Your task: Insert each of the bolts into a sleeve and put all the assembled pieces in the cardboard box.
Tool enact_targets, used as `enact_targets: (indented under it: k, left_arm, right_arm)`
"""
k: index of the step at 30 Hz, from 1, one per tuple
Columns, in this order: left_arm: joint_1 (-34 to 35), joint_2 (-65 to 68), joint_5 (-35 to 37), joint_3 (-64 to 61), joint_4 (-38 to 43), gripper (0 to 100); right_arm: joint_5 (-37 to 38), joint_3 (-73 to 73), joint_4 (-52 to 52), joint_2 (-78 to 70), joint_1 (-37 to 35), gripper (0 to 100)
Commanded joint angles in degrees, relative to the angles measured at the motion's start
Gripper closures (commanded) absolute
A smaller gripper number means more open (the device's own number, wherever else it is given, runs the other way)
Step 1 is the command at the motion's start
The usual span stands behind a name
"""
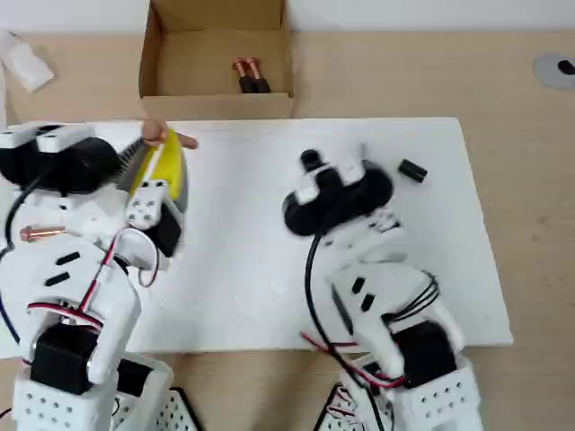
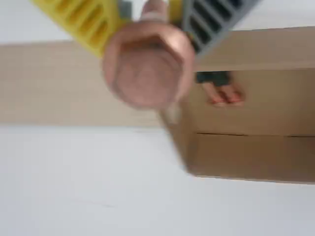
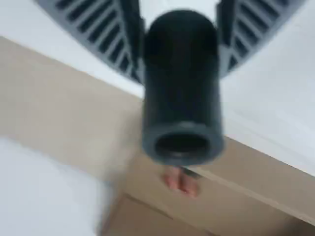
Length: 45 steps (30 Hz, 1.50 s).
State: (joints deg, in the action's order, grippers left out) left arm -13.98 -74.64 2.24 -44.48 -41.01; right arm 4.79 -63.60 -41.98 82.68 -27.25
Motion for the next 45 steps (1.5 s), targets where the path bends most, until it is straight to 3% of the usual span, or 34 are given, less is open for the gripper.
enact_targets:
  k: [1,8,15,25,36,45]
  left_arm:
    - [-6.9,-0.4,0.2,0.4,1.9,100]
    - [-9.4,-0.7,0.1,-1.4,7.8,100]
    - [-9.3,-0.8,0.5,2.7,7.6,100]
    - [-9.9,-0.1,0.1,6.8,7.9,100]
    - [-9.9,-1.3,-3.4,-1.6,13.0,100]
    - [-9.9,-13.4,-3.4,-13.0,16.9,100]
  right_arm:
    - [1.4,-6.9,5.9,6.4,-5.3,98.8]
    - [3.4,-14.6,7.3,17.3,-7.3,98.8]
    - [-6.2,-19.5,6.9,24.7,-7.2,98.8]
    - [-7.7,-20.7,6.6,26.6,-7.5,98.8]
    - [-9.9,-24.9,9.2,26.9,-11.6,98.8]
    - [-7.0,-28.7,17.5,26.9,-16.7,98.8]
